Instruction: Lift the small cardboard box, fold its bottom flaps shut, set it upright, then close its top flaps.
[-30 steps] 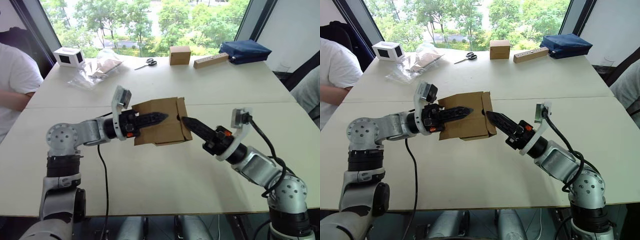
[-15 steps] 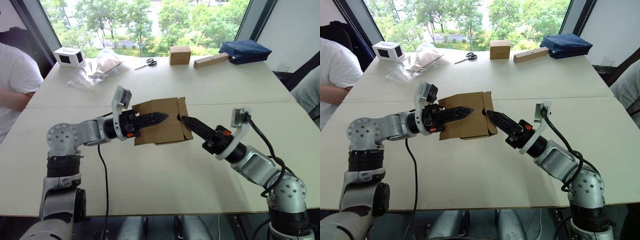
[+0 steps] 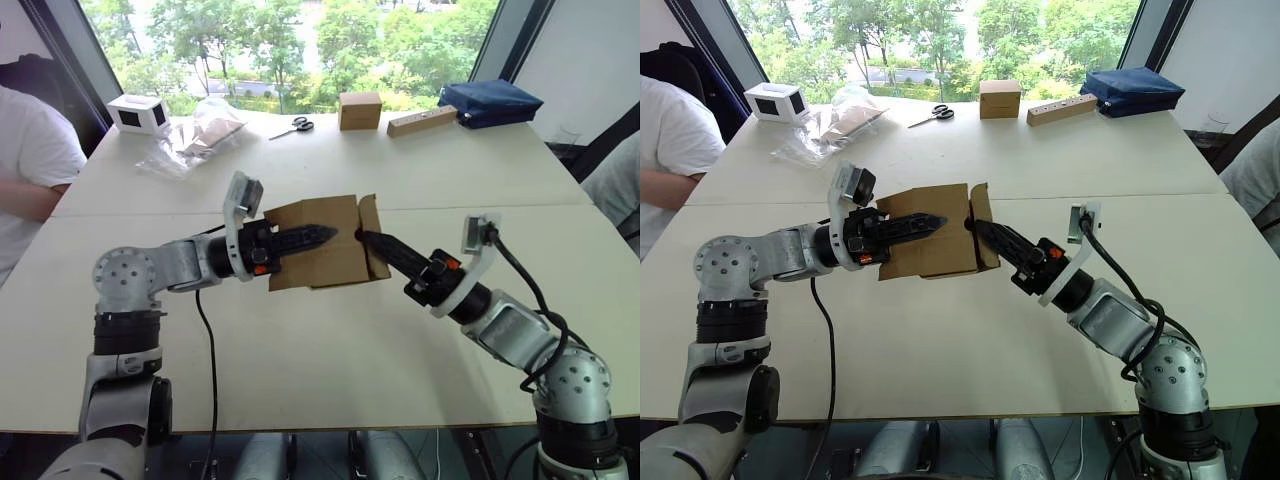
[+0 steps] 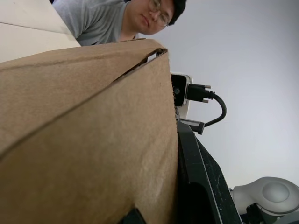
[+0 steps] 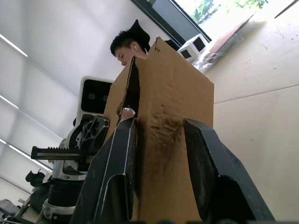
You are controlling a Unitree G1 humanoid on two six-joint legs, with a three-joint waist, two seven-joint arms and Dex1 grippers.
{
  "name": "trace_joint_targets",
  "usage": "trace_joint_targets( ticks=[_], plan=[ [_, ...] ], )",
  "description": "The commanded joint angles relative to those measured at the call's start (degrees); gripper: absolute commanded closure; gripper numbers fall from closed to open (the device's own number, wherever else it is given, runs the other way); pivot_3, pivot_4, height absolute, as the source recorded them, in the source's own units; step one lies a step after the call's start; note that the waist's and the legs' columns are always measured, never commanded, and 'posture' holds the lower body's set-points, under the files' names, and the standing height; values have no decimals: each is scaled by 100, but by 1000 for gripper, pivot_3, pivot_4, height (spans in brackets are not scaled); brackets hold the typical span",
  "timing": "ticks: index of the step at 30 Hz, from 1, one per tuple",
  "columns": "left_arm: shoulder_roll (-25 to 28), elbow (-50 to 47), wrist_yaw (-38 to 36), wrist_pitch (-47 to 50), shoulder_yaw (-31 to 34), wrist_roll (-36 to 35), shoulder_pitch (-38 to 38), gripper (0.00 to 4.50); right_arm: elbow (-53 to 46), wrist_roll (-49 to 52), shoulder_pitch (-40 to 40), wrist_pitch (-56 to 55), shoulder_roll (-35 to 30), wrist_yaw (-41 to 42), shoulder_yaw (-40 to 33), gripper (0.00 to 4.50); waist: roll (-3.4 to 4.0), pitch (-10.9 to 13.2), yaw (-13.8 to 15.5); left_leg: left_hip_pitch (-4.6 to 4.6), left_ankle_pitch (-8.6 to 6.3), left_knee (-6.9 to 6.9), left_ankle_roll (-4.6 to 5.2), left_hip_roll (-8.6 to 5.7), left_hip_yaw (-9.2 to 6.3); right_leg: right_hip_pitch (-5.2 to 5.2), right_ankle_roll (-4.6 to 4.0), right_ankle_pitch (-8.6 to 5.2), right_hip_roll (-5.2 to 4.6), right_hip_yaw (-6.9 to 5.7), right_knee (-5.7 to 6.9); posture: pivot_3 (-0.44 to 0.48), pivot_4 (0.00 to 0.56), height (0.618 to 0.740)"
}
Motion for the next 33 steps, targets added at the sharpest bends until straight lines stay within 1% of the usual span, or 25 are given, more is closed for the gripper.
trace_joint_targets(
  ticks=[1, 10, 19, 29, 33],
  plan=[
    [-2, -206, -14, -113, 18, -173, -10, 4500, -189, 145, -118, -14, 16, 14, 29, 2927, 0, 0, 0, 0, 0, 0, 0, 0, 0, 0, 0, 0, 0, 0, 0, 0, 150, 740],
    [-36, -193, -77, -120, -61, -18, 18, 4500, -471, 531, -250, -116, 76, -343, 103, 2927, 0, 0, -1, 0, 0, 0, 0, 0, 0, 0, 0, 0, 0, 0, 0, 0, 150, 740],
    [-104, -143, -14, -175, -74, -35, -8, 4500, -592, 508, -443, -114, 41, -617, 258, 2927, 0, 0, -1, 0, 0, 0, 0, 0, 0, 0, 0, 0, 0, 0, 0, 0, 150, 740],
    [-179, -208, 137, -254, -68, -161, 33, 4500, -590, 251, -600, 42, -7, -442, 589, 2927, 0, 0, -1, 0, 0, 0, 0, 0, 0, 0, 0, 0, 0, 0, 0, 0, 150, 740],
    [-115, -252, 119, -219, -38, -183, 95, 4500, -394, 288, -566, 20, -188, -294, 260, 2927, 0, 0, 0, 0, 0, 0, 0, 0, 0, 0, 0, 0, 0, 0, 0, 0, 150, 740]
  ],
)
